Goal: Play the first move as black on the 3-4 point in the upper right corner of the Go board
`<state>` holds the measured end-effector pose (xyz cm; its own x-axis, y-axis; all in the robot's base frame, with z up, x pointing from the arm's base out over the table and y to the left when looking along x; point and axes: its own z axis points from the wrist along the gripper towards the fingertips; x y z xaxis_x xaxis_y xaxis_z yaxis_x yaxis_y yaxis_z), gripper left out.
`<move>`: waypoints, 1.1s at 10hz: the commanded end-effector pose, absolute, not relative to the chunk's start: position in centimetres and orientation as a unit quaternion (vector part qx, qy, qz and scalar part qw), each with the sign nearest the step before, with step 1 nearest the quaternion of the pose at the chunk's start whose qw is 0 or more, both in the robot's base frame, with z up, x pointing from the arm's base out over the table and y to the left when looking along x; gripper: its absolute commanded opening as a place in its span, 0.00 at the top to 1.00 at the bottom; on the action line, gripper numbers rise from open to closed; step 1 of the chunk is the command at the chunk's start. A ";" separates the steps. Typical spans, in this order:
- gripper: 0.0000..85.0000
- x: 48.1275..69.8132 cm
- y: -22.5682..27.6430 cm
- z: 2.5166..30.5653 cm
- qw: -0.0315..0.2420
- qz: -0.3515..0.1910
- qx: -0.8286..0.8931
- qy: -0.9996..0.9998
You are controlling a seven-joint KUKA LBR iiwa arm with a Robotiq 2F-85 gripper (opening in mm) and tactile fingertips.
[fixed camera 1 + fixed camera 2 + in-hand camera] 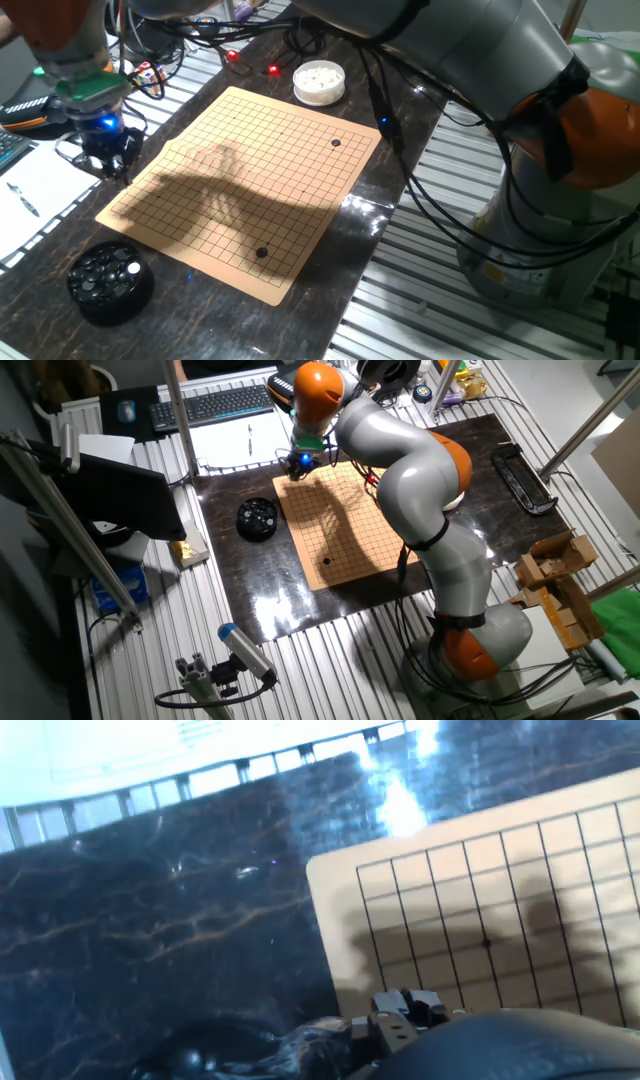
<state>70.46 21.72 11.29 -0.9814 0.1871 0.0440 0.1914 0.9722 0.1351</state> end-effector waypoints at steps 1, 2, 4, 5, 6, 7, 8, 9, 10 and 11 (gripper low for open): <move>0.86 70.6 21.4 11.0 0.016 -0.074 -0.091 -0.993; 0.87 70.6 21.3 10.6 0.016 -0.074 -0.084 -0.994; 0.86 70.7 21.4 9.8 0.009 -0.067 -0.072 -0.995; 0.86 70.7 21.2 9.6 0.009 -0.059 -0.064 -0.996; 0.86 70.7 20.8 9.2 0.009 -0.055 -0.056 -0.997; 0.87 70.7 20.2 8.5 0.008 -0.059 -0.051 -0.997; 0.87 70.7 19.9 7.7 0.006 -0.067 -0.048 -0.997; 0.87 70.7 20.0 7.1 0.003 -0.070 -0.048 -0.996; 0.87 70.6 20.1 6.7 0.000 -0.070 -0.049 -0.996; 0.88 70.6 20.2 6.5 0.001 -0.072 -0.050 -0.996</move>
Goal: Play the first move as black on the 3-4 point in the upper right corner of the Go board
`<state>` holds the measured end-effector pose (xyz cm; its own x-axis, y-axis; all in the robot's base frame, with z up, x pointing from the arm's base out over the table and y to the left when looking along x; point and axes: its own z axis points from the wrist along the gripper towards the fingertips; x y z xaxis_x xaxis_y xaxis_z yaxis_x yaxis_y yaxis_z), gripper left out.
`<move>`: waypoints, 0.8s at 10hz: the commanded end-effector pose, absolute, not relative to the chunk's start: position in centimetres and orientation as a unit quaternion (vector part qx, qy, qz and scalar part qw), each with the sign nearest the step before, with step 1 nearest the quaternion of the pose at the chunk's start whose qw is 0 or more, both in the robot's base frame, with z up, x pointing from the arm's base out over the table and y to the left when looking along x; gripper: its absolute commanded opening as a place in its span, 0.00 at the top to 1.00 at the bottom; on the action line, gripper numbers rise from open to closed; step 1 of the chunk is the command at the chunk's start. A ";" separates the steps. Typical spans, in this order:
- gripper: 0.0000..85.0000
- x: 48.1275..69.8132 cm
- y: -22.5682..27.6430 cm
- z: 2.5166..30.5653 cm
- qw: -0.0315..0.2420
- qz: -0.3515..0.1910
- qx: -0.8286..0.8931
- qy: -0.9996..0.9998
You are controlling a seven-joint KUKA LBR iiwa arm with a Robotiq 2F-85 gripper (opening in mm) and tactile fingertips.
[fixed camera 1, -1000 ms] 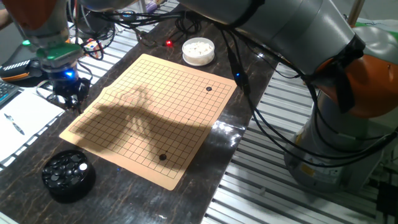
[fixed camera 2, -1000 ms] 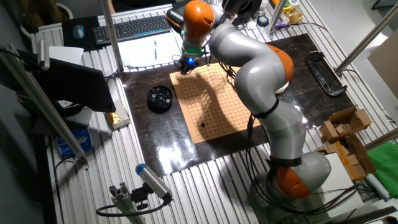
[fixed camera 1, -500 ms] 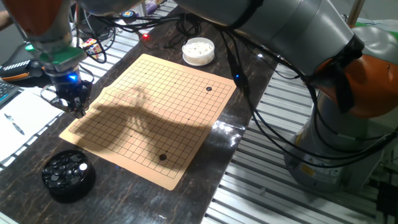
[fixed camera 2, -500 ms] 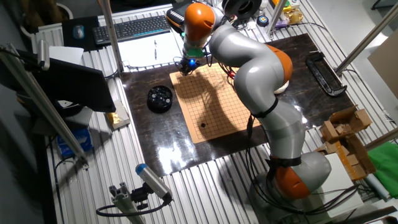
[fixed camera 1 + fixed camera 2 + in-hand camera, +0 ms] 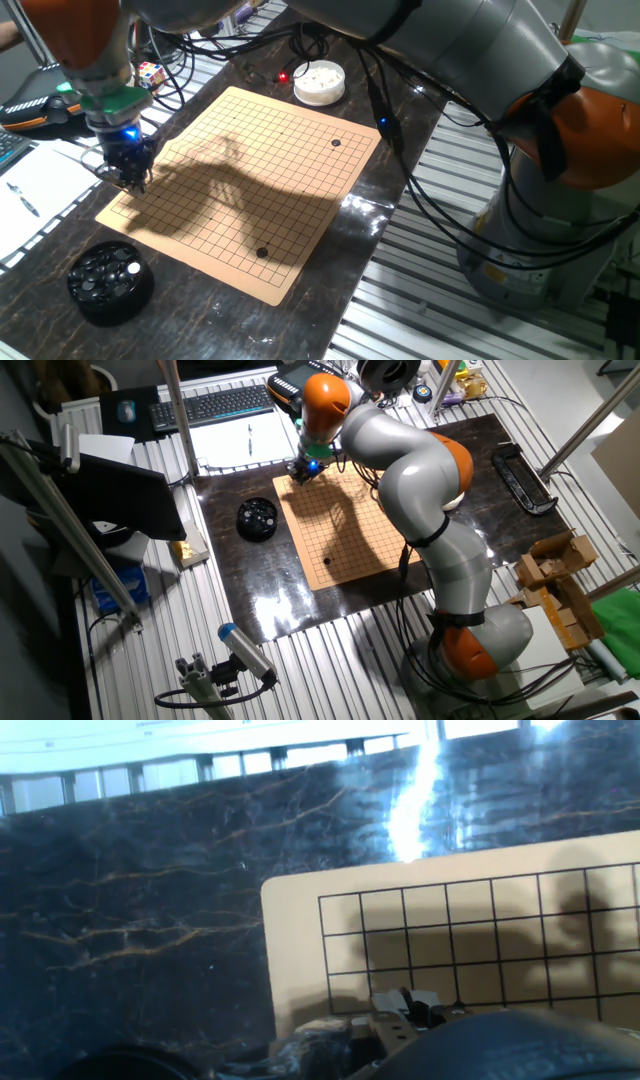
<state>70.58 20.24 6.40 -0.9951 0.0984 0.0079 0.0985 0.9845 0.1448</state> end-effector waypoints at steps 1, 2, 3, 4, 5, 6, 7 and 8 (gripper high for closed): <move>0.88 70.5 20.3 6.2 -0.002 -0.073 -0.050 -0.996; 0.88 70.4 20.4 5.9 -0.004 -0.075 -0.051 -0.996; 0.88 70.3 20.8 5.5 -0.007 -0.076 -0.053 -0.996; 0.88 70.2 21.0 5.2 -0.011 -0.072 -0.054 -0.996; 0.87 70.2 20.7 4.8 -0.012 -0.074 -0.050 -0.996; 0.87 70.2 20.6 4.4 -0.016 -0.074 -0.048 -0.996; 0.87 70.3 20.6 4.1 -0.018 -0.074 -0.047 -0.996; 0.87 70.2 20.5 4.0 -0.018 -0.074 -0.046 -0.996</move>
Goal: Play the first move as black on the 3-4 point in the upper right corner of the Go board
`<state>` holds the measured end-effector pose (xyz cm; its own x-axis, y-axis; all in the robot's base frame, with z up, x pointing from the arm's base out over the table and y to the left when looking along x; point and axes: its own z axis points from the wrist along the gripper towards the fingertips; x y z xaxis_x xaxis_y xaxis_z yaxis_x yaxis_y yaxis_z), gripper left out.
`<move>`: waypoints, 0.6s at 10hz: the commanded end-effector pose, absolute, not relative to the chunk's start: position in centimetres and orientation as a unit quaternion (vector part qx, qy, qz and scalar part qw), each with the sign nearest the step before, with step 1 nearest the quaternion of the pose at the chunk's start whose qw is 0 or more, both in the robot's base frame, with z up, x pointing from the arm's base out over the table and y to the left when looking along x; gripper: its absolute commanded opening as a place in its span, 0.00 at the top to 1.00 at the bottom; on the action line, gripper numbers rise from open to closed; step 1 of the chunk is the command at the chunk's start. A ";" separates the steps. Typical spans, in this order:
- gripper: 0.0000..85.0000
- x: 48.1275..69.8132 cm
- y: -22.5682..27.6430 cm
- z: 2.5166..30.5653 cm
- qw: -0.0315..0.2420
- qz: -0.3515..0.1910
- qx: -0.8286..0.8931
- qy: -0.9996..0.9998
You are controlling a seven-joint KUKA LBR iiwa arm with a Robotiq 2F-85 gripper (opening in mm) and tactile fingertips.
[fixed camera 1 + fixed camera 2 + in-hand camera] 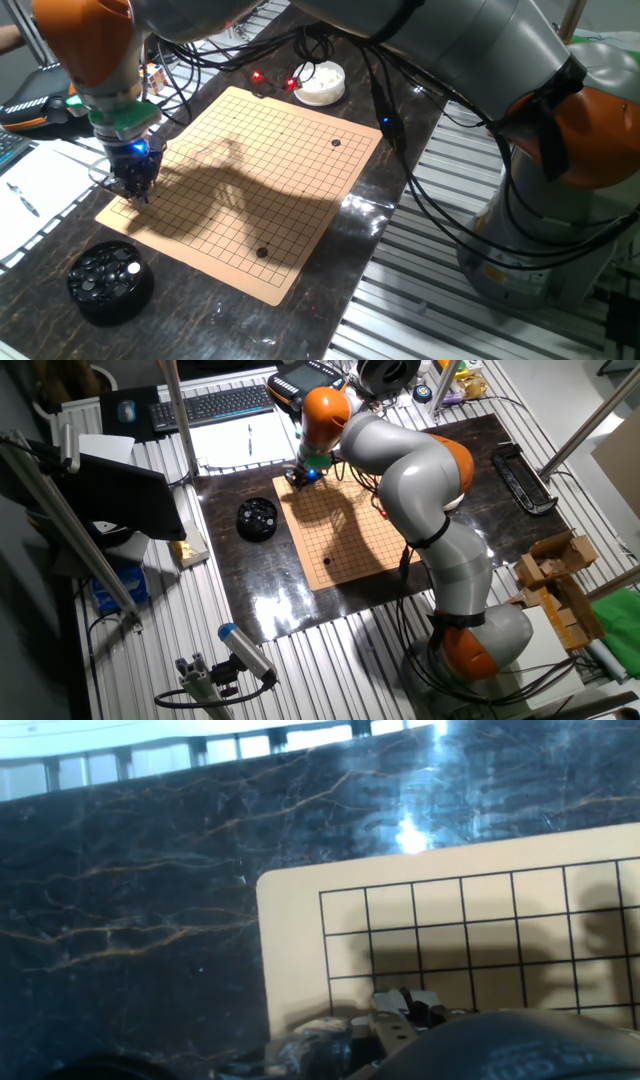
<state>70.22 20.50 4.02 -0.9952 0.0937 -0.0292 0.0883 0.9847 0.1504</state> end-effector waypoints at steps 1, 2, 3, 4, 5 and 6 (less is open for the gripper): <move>0.87 70.2 20.5 4.0 0.018 0.074 0.046 0.996; 0.85 70.2 20.4 3.9 0.018 0.072 0.045 0.996; 0.83 70.2 20.3 3.7 0.021 0.074 0.044 0.996; 0.84 70.2 20.2 3.5 0.021 0.073 0.043 0.996; 0.91 70.2 20.2 3.5 0.020 0.076 0.042 0.996; 0.86 70.1 20.2 3.5 0.021 0.074 0.042 0.996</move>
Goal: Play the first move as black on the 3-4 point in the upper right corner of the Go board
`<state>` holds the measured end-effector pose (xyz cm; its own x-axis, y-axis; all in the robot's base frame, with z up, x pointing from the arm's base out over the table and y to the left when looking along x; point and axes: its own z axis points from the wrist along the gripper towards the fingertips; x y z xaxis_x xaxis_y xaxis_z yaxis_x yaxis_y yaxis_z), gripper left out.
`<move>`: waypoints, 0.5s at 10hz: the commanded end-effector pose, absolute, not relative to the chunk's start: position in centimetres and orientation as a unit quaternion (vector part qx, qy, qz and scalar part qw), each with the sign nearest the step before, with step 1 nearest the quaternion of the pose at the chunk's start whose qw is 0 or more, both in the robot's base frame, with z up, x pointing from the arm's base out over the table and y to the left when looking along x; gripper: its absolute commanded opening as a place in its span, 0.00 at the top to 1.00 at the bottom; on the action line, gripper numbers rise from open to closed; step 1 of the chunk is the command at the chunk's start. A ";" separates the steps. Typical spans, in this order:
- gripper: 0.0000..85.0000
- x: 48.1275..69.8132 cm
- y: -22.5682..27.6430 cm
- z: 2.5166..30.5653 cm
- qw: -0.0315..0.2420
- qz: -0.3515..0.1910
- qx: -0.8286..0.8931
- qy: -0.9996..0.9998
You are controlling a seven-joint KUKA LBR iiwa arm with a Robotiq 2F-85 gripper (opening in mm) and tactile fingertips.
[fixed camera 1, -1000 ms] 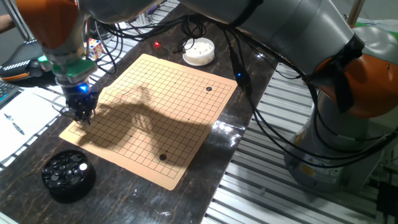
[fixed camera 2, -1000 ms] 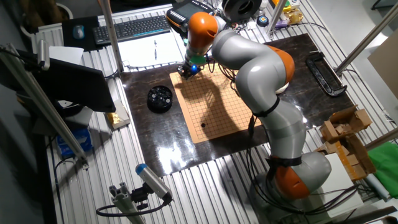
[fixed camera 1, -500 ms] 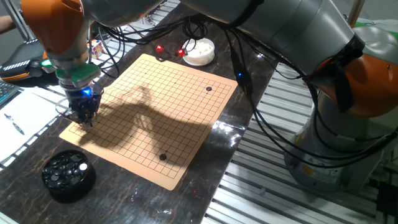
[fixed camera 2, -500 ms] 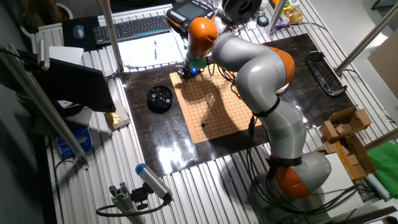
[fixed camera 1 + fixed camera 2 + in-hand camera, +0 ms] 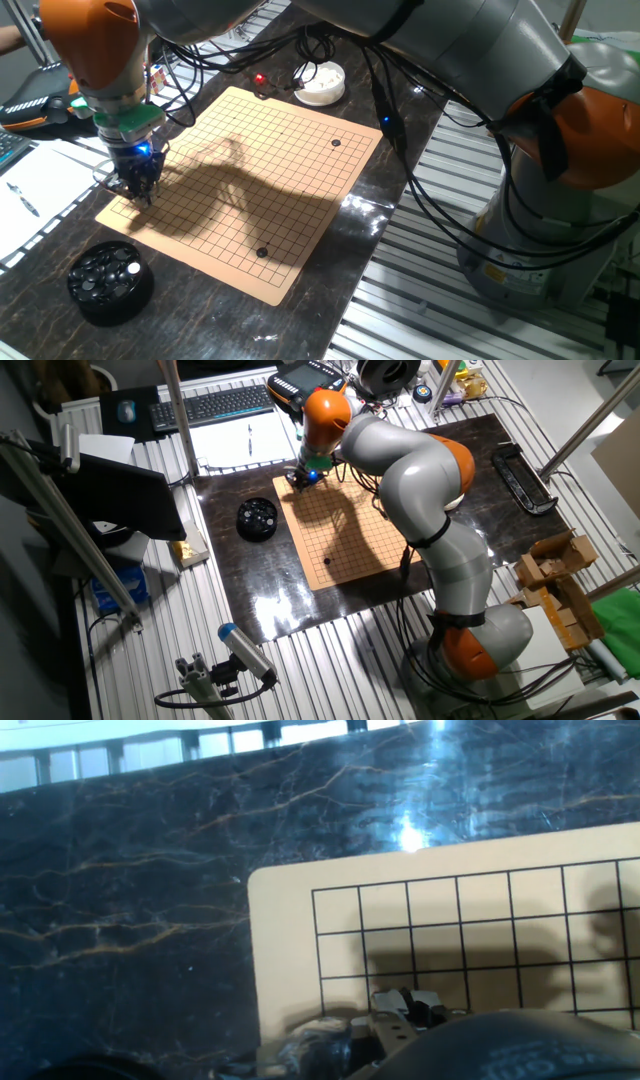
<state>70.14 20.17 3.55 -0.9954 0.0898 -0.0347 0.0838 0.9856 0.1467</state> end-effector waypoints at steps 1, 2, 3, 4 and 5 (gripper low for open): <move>0.78 70.1 20.2 3.6 0.021 0.071 0.045 0.996; 0.76 70.1 20.2 3.6 0.021 0.068 0.046 0.996; 0.79 70.1 20.1 3.5 0.021 0.068 0.043 0.996; 0.79 70.1 20.1 3.5 0.019 0.068 0.043 0.997; 0.78 70.1 20.1 3.5 0.019 0.067 0.042 0.997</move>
